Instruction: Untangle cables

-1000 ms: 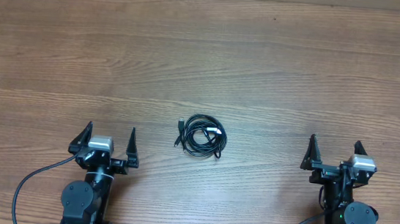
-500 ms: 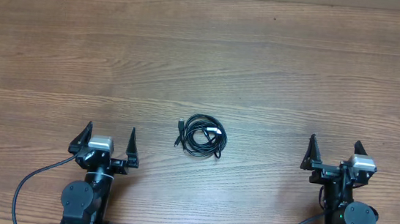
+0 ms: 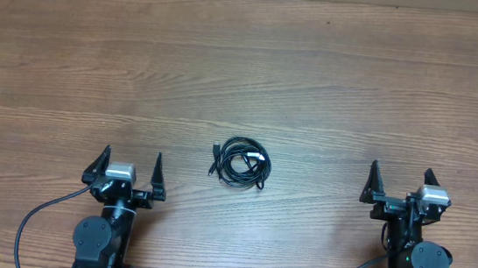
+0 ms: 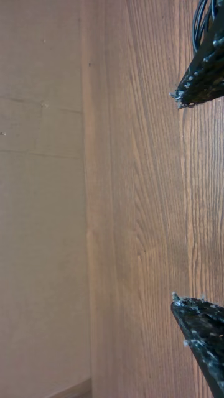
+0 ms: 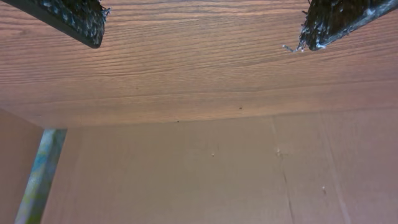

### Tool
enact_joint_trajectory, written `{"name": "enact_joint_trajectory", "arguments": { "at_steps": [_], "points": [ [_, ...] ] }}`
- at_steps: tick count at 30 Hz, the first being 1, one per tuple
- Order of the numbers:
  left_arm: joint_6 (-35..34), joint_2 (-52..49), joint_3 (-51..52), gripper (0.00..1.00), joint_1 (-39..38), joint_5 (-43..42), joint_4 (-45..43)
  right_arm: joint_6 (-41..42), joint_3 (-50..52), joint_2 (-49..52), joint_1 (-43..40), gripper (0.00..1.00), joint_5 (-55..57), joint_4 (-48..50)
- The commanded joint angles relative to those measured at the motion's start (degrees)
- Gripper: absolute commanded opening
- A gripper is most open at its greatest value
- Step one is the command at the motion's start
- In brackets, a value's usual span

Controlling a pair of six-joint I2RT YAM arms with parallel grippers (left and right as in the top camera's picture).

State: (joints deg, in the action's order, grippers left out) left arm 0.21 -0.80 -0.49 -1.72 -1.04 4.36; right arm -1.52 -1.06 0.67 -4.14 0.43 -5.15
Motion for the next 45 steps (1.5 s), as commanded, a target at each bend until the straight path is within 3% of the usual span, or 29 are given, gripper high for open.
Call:
{"name": "enact_joint_trajectory", "arguments": {
  "at_steps": [1, 9, 14, 24, 28, 34, 39, 45],
  "points": [
    [1.1, 0.5, 0.2, 1.0, 0.7, 0.0, 0.1, -0.2, 0.6, -0.5, -0.1, 1.0, 0.5, 0.4],
    [1.1, 0.5, 0.2, 1.0, 0.7, 0.0, 0.1, -0.2, 0.6, -0.5, -0.1, 1.0, 2.8, 1.4],
    [1.1, 0.5, 0.2, 0.99, 0.7, 0.0, 0.1, 4.2, -0.7, -0.5, -0.1, 1.0, 2.9, 3.7],
    [1.1, 0.5, 0.2, 1.0, 0.7, 0.0, 0.1, 6.4, -28.5, 3.2, -0.1, 1.0, 4.6, -0.1],
    [1.1, 0.5, 0.2, 1.0, 0.7, 0.0, 0.1, 9.7, -43.9, 15.4, -0.1, 1.0, 3.5, -5.5],
    [1.1, 0.5, 0.2, 1.0, 0.7, 0.0, 0.1, 10.7, -73.7, 42.0, -0.1, 1.0, 1.6, -19.2],
    [1.1, 0.5, 0.2, 1.0, 0.7, 0.0, 0.1, 8.3, -101.3, 65.7, -0.1, 1.0, 1.6, -34.4],
    [1.1, 0.5, 0.2, 0.99, 0.7, 0.0, 0.1, 5.5, -125.3, 89.3, -0.1, 1.0, -0.6, -41.6]
  ]
}}
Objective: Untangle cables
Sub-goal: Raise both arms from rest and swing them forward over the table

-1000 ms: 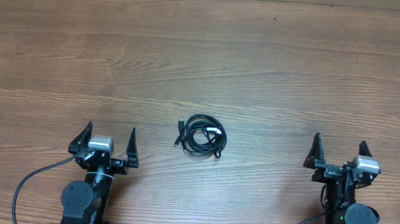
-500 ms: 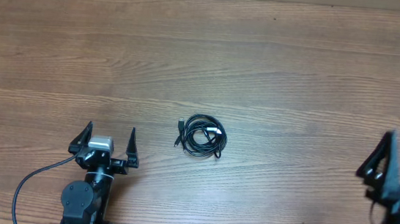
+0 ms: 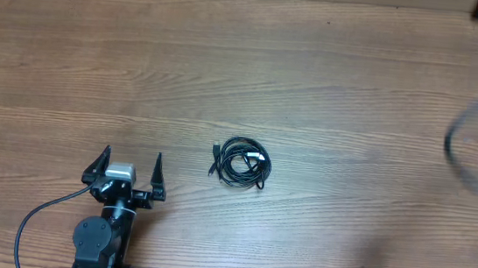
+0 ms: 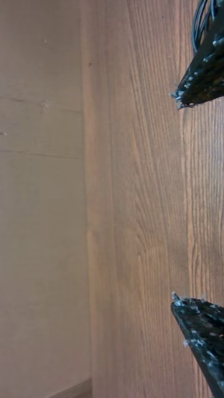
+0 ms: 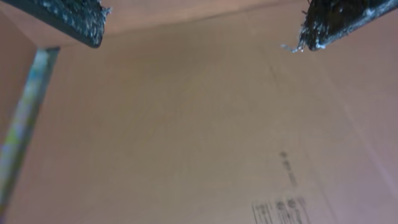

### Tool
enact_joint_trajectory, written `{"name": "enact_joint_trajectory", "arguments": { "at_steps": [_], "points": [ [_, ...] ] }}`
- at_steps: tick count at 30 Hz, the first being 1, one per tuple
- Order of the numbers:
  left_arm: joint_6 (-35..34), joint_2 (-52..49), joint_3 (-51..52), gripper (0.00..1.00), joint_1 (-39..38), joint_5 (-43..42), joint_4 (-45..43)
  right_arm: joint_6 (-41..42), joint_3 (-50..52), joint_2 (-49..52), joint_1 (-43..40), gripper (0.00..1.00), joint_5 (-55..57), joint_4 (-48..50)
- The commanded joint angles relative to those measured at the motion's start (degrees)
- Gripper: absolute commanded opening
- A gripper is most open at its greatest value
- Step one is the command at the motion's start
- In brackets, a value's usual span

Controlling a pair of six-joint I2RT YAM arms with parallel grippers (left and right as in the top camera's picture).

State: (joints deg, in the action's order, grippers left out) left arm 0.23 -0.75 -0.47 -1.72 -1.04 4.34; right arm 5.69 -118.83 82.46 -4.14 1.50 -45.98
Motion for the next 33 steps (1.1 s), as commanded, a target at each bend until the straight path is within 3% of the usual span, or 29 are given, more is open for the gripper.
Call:
{"name": "enact_joint_trajectory", "arguments": {
  "at_steps": [1, 5, 11, 29, 33],
  "points": [
    [1.1, 0.5, 0.2, 1.0, 0.7, 0.0, 0.1, -1.7, -10.5, 10.9, -0.1, 1.0, -3.0, -0.9],
    [1.1, 0.5, 0.2, 0.99, 0.7, 0.0, 0.1, -1.7, -16.5, 21.2, -1.1, 1.0, -9.1, 0.1],
    [1.1, 0.5, 0.2, 0.99, 0.7, 0.0, 0.1, -1.7, -16.5, 28.6, -2.7, 1.0, -15.3, -1.2],
    [1.1, 0.5, 0.2, 1.0, 0.7, 0.0, 0.1, 2.1, -16.5, 29.3, -2.7, 1.0, -17.5, 4.7],
    [1.1, 0.5, 0.2, 1.0, 0.7, 4.2, -2.7, 4.2, -16.6, 29.3, -2.7, 1.0, -17.5, 3.8]
  ]
}}
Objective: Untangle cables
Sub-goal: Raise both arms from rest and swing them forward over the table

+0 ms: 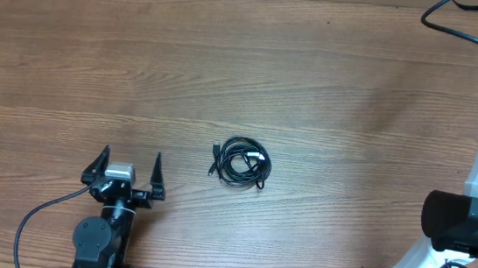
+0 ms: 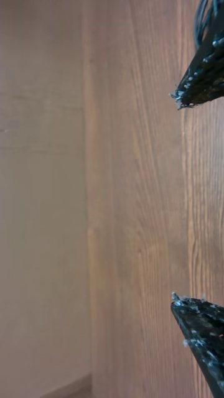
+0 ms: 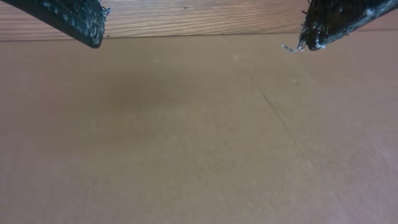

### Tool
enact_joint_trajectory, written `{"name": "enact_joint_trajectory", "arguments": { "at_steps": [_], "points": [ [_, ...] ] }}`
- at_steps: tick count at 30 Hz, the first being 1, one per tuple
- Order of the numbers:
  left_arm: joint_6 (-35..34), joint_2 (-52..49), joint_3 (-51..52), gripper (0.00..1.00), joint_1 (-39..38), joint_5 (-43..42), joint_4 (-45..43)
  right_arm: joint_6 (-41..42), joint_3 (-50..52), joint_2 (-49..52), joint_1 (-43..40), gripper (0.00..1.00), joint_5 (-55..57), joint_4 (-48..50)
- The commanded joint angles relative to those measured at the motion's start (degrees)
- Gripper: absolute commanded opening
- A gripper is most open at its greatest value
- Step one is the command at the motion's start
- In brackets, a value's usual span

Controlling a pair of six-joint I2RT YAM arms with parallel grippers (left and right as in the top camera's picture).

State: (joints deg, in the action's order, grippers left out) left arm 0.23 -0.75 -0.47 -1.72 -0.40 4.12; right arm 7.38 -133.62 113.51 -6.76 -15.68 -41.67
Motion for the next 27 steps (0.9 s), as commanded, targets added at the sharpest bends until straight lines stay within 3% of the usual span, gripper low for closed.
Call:
{"name": "enact_joint_trajectory", "arguments": {
  "at_steps": [1, 5, 8, 9, 14, 22, 27],
  "points": [
    [1.1, 0.5, 0.2, 1.0, 0.7, 3.7, -4.3, 2.7, -1.8, -1.7, -0.1, 1.0, -0.3, -1.0],
    [1.1, 0.5, -3.1, 1.0, 0.7, 3.4, -10.6, 2.6, -1.8, -1.7, 0.0, 1.0, -0.3, -3.7],
    [3.8, 0.3, -12.3, 1.0, 0.7, 4.1, -4.5, 2.6, -1.8, -1.7, 0.1, 1.0, -0.3, -5.0],
    [7.0, -1.1, -21.7, 0.99, 0.7, 6.6, 2.2, 2.7, -1.8, -1.7, 0.1, 1.0, -0.5, -5.9],
    [19.0, -10.8, -48.0, 1.0, 0.7, 13.6, 13.4, 2.7, -1.8, -1.7, 0.5, 1.0, -0.5, -7.4],
    [30.6, -35.1, -86.9, 1.0, 0.7, 25.1, 20.2, 3.1, -1.8, -1.7, 3.6, 1.0, -0.5, -12.3],
    [34.6, -50.6, -105.4, 1.0, 0.6, 26.0, 23.3, 3.1, -1.8, -1.7, 5.8, 1.0, -0.5, -17.2]
  ]
}}
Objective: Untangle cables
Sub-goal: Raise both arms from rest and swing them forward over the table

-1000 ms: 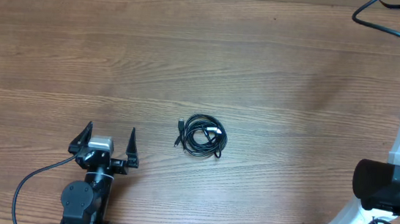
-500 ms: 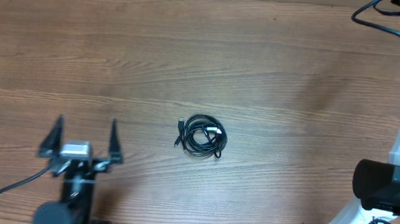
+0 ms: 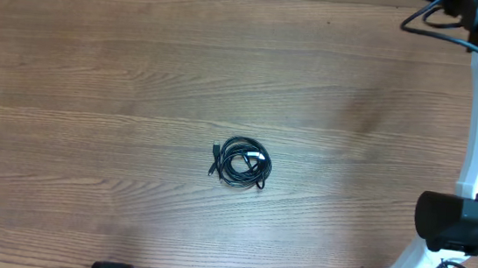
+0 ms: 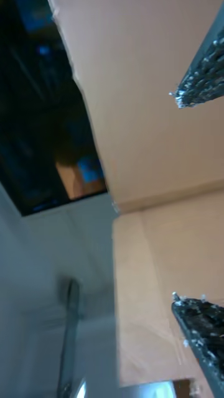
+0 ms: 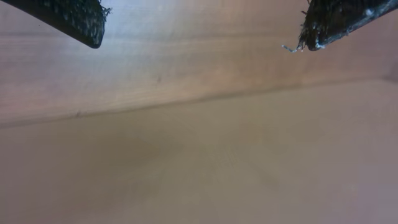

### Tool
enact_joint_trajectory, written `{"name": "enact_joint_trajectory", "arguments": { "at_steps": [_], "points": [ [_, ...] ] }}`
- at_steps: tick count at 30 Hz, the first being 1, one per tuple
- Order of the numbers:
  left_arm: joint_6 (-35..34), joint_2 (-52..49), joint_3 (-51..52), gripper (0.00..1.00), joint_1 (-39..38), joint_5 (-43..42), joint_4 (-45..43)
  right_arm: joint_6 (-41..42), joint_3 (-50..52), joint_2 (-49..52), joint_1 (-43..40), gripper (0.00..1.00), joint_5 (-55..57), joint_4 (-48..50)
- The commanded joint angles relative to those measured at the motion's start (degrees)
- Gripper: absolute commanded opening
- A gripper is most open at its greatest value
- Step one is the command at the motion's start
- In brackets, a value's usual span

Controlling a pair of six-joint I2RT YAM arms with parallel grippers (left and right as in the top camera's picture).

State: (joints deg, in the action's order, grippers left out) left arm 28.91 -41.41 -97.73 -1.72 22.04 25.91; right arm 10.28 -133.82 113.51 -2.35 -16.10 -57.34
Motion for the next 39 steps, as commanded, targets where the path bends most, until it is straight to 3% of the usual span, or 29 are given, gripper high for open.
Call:
{"name": "enact_joint_trajectory", "arguments": {
  "at_steps": [1, 9, 11, 14, 18, 27, 33, 39],
  "points": [
    [5.9, -13.2, -11.5, 1.0, 0.6, 4.1, 2.3, 0.2, -1.6, -1.7, 1.8, 1.0, 0.0, -2.6],
    [5.4, -36.7, -28.0, 1.0, 0.6, 2.3, 21.1, 0.2, -1.6, -1.7, 4.1, 1.0, 2.6, -11.9],
    [3.3, -40.0, -28.0, 1.0, 0.7, -2.3, 22.4, 0.2, -1.6, -1.7, 4.6, 1.0, 4.9, -13.7],
    [-1.9, -43.7, -27.4, 1.0, 1.1, -17.6, 23.1, 0.2, -1.6, -1.7, 5.0, 1.0, 7.3, -16.2],
    [-4.6, -43.8, -20.1, 1.0, 1.4, -27.1, 20.5, 0.1, -1.6, -1.7, 5.2, 1.0, 9.9, -19.2],
    [-4.9, -34.3, 11.4, 1.0, 1.4, -42.8, 7.0, 0.0, -1.6, -1.7, 5.2, 1.0, 12.6, -21.7],
    [-5.2, -38.2, 18.2, 1.0, 1.3, -57.5, 1.0, 0.0, -1.5, -1.7, 5.3, 1.0, 6.4, -27.3],
    [-6.9, -46.2, 18.4, 1.0, 1.3, -61.0, -3.8, 0.3, 0.9, -1.7, 5.7, 1.0, -2.2, -30.0]
  ]
}}
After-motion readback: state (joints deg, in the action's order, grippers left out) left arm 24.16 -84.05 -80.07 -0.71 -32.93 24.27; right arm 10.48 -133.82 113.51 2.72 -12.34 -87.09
